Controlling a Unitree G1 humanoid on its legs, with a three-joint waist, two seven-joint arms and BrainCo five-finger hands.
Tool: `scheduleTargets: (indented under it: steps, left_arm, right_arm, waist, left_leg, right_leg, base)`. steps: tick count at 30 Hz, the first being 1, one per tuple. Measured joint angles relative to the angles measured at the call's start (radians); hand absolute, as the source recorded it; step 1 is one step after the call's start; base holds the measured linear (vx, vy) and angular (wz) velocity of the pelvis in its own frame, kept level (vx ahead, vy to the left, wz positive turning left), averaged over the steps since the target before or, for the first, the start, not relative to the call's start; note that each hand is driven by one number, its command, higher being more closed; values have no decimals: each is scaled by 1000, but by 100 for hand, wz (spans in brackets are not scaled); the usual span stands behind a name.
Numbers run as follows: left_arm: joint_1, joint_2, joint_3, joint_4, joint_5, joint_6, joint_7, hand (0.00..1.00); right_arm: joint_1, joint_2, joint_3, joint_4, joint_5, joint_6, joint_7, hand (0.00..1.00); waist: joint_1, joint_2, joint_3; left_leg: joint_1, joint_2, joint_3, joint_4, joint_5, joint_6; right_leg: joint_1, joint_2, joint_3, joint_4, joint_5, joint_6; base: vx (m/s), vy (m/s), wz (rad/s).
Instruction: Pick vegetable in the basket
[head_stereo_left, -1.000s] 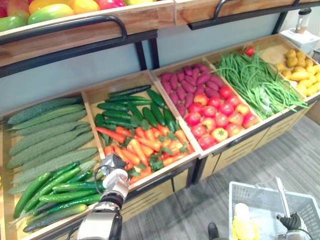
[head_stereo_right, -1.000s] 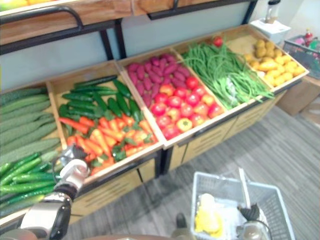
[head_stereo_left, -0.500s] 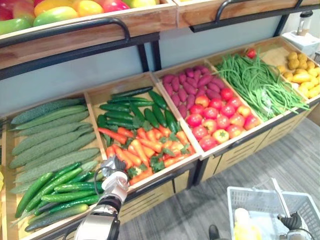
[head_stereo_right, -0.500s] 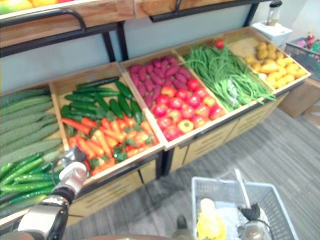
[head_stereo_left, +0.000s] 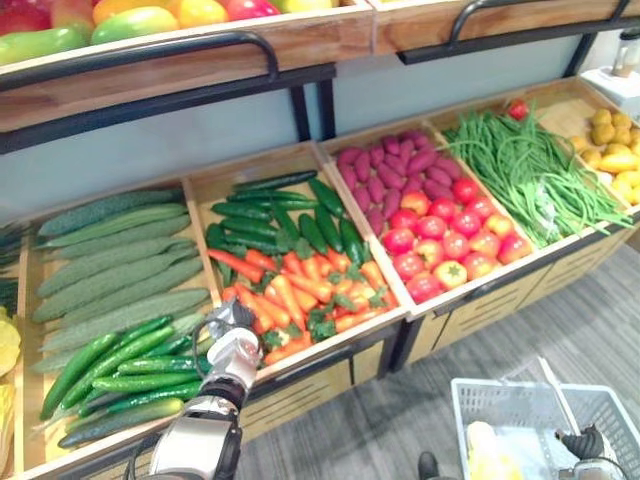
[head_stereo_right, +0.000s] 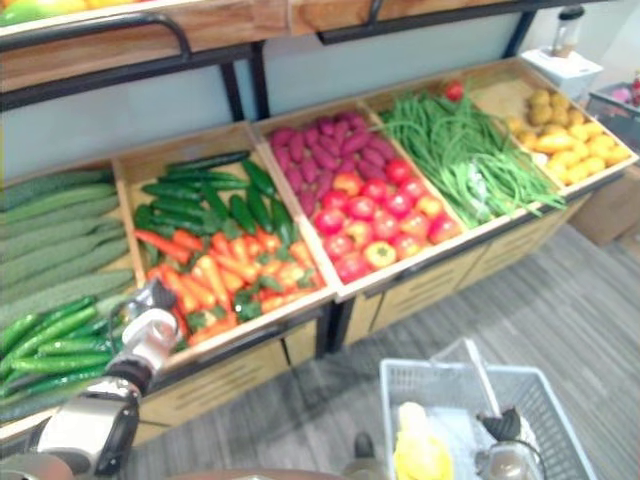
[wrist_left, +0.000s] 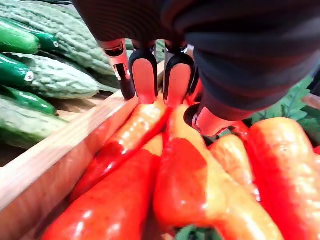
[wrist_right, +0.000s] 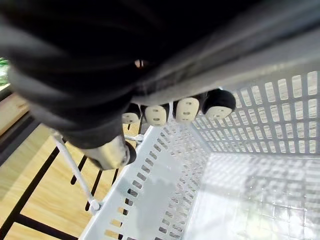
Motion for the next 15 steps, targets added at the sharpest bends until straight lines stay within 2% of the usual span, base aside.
scheduleTargets:
  steps: [5, 10, 15]
  left_arm:
    - [4, -5, -20, -180, 13, -3, -14, 100]
    - [43, -5, -39, -330, 56, -6, -19, 100]
    - [83, -5, -38, -395, 95, -6, -37, 100]
  right_arm:
    - [-1, 32, -28, -1, 0, 0, -2, 100]
    - [13, 47, -38, -2, 0, 0, -3, 100]
    - [29, 60, -55, -4, -1, 0, -2, 100]
  waist:
    - [5, -21, 14]
    - [6, -18, 15]
    - [14, -17, 14]
  left_leg:
    - [-10, -3, -18, 1, 7, 4]
    - [-12, -4, -35, 1, 8, 6]
    - [-25, -4, -43, 11, 8, 7]
  right_leg:
    - [-1, -5, -19, 10, 0, -1]
    - [2, -8, -39, 21, -5, -7]
    - [-3, -10, -44, 24, -6, -9]
  base:
    - [-17, -11, 10]
    - [-8, -9, 8]
    - [-14, -10, 4]
